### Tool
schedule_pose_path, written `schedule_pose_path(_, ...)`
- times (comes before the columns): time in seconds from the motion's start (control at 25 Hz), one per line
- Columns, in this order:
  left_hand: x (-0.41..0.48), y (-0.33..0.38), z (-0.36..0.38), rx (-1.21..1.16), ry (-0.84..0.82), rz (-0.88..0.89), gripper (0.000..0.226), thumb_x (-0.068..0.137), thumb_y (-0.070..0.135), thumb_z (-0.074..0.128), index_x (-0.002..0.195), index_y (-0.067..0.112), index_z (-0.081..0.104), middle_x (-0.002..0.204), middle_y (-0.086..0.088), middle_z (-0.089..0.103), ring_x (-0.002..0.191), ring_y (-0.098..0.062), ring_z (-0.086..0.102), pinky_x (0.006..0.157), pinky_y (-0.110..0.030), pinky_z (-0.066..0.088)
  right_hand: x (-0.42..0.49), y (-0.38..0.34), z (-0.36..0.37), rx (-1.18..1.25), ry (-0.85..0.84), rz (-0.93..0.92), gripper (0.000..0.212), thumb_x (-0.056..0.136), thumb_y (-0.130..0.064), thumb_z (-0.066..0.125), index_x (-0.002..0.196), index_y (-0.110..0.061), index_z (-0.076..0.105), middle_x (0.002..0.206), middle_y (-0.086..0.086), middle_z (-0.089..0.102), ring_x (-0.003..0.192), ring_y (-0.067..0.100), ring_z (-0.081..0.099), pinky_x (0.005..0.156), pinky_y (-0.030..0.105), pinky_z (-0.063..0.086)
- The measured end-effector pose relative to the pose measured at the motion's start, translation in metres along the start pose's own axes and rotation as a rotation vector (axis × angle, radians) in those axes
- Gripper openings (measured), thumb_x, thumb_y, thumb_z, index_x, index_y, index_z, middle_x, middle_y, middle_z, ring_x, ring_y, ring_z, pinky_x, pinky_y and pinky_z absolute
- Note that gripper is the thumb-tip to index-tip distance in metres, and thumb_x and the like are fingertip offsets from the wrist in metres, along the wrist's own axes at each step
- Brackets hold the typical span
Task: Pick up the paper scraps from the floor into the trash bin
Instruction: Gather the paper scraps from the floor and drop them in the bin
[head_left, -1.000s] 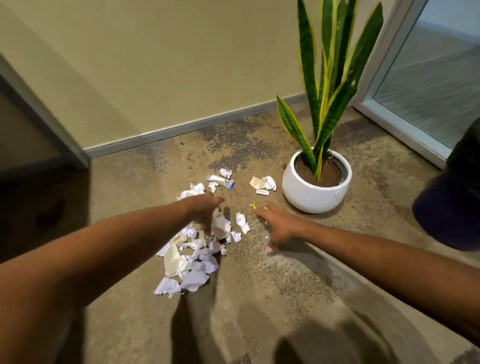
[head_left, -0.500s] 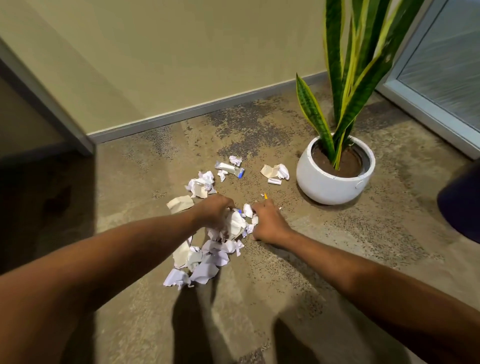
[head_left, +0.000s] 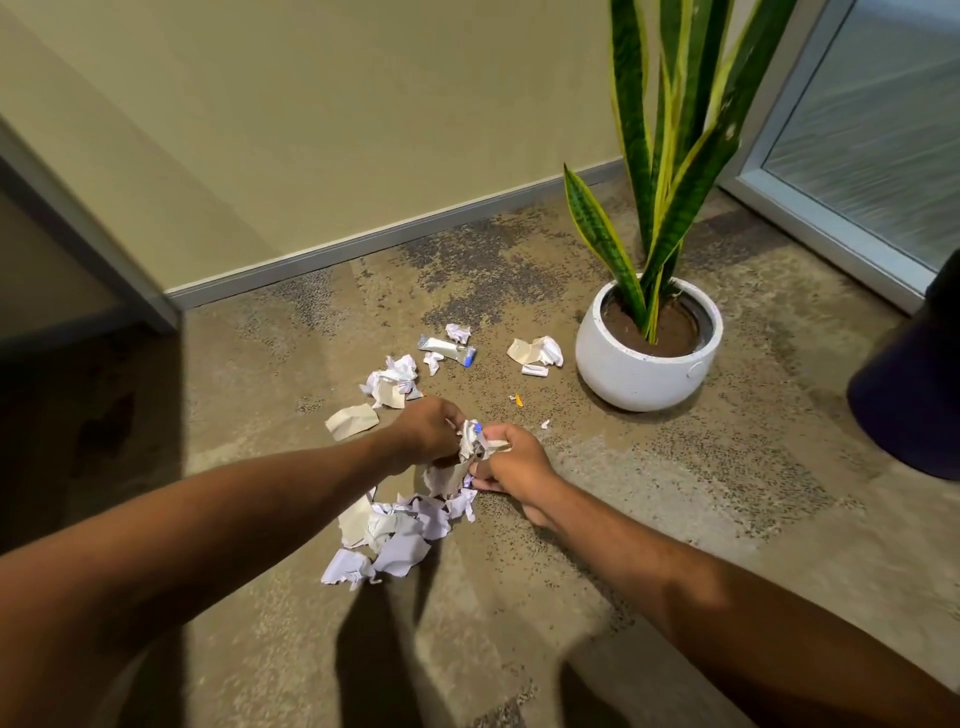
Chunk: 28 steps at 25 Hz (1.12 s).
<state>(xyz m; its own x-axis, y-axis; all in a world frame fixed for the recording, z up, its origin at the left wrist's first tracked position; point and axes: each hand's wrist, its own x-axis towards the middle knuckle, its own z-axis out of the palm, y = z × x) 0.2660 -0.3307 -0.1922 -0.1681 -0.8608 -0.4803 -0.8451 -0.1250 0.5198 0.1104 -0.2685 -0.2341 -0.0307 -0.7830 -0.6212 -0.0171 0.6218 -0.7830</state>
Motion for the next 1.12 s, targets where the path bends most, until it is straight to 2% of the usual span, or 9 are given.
schedule_pose_path(0.2, -0.011, 0.036, 0.009, -0.115, -0.011, 0.045, 0.033, 0.082, -0.014, 0.062, 0.071, 0.016, 0.066, 0.076, -0.003, 0.064, 0.076, -0.018, 0.058, 0.065, -0.024, 0.05, -0.018, -0.009, -0.025, 0.156, 0.019, -0.015, 0.052, 0.088, 0.022, 0.065, 0.12, -0.019, 0.066, 0.113, 0.017, 0.075, 0.109, 0.033, 0.077, 0.092, 0.047, 0.066)
schedule_pose_path(0.4, -0.021, 0.087, 0.022, -0.254, -0.017, 0.16, 0.022, 0.085, -0.018, 0.064, 0.089, 0.002, 0.074, 0.082, -0.007, 0.069, 0.077, -0.018, 0.062, 0.065, -0.025, 0.054, -0.042, -0.023, -0.073, 0.226, 0.097, -0.071, 0.051, 0.085, 0.023, 0.066, 0.118, -0.016, 0.07, 0.112, 0.017, 0.077, 0.108, 0.036, 0.078, 0.092, 0.047, 0.066)
schedule_pose_path(0.52, -0.025, 0.124, 0.034, -0.328, -0.015, 0.224, 0.024, 0.083, -0.014, 0.068, 0.09, 0.006, 0.078, 0.079, -0.003, 0.071, 0.077, -0.017, 0.062, 0.065, -0.023, 0.051, -0.064, -0.033, -0.111, 0.237, 0.158, -0.148, 0.051, 0.082, 0.023, 0.068, 0.118, -0.013, 0.073, 0.113, 0.021, 0.078, 0.103, 0.035, 0.078, 0.091, 0.05, 0.066)
schedule_pose_path(0.6, -0.027, 0.154, 0.045, -0.351, 0.01, 0.281, 0.021, 0.084, -0.009, 0.069, 0.089, 0.009, 0.078, 0.073, 0.003, 0.067, 0.074, -0.013, 0.059, 0.059, -0.019, 0.046, -0.081, -0.041, -0.137, 0.22, 0.225, -0.207, 0.05, 0.08, 0.023, 0.068, 0.117, -0.011, 0.073, 0.112, 0.024, 0.078, 0.094, 0.033, 0.077, 0.093, 0.055, 0.065)
schedule_pose_path(0.68, -0.03, 0.191, 0.055, -0.35, 0.041, 0.363, 0.02, 0.087, -0.001, 0.07, 0.087, 0.017, 0.077, 0.069, 0.008, 0.066, 0.066, -0.007, 0.056, 0.054, -0.016, 0.042, -0.1, -0.052, -0.166, 0.204, 0.302, -0.259, 0.05, 0.08, 0.022, 0.066, 0.117, -0.011, 0.073, 0.11, 0.023, 0.079, 0.088, 0.03, 0.075, 0.09, 0.053, 0.063)
schedule_pose_path(0.76, -0.033, 0.231, 0.063, -0.376, 0.073, 0.456, 0.016, 0.088, 0.006, 0.073, 0.092, 0.02, 0.08, 0.074, 0.008, 0.071, 0.069, -0.007, 0.06, 0.058, -0.016, 0.044, -0.118, -0.066, -0.197, 0.191, 0.389, -0.31, 0.049, 0.08, 0.021, 0.066, 0.115, -0.013, 0.074, 0.11, 0.021, 0.079, 0.086, 0.025, 0.073, 0.083, 0.046, 0.063)
schedule_pose_path(0.88, -0.039, 0.295, 0.072, -0.445, 0.067, 0.594, 0.019, 0.084, 0.003, 0.081, 0.098, 0.015, 0.083, 0.086, 0.003, 0.078, 0.072, -0.003, 0.065, 0.065, -0.013, 0.049, -0.148, -0.089, -0.246, 0.172, 0.522, -0.402, 0.048, 0.08, 0.016, 0.069, 0.112, -0.018, 0.076, 0.105, 0.015, 0.08, 0.089, 0.023, 0.073, 0.084, 0.046, 0.065)
schedule_pose_path(1.04, -0.044, 0.384, 0.083, -0.515, -0.012, 0.71, 0.027, 0.076, 0.008, 0.088, 0.098, 0.023, 0.082, 0.089, 0.006, 0.081, 0.086, -0.014, 0.077, 0.079, -0.039, 0.065, -0.184, -0.118, -0.315, 0.126, 0.681, -0.516, 0.046, 0.079, 0.014, 0.075, 0.114, -0.015, 0.075, 0.108, 0.016, 0.078, 0.088, 0.022, 0.073, 0.077, 0.04, 0.067)
schedule_pose_path(1.12, -0.048, 0.429, 0.09, -0.563, -0.024, 0.754, 0.032, 0.072, 0.009, 0.088, 0.099, 0.025, 0.083, 0.089, 0.008, 0.081, 0.087, -0.014, 0.078, 0.08, -0.042, 0.066, -0.202, -0.134, -0.349, 0.066, 0.784, -0.565, 0.05, 0.073, 0.013, 0.077, 0.114, -0.015, 0.075, 0.105, 0.01, 0.078, 0.086, 0.018, 0.071, 0.065, 0.029, 0.063)
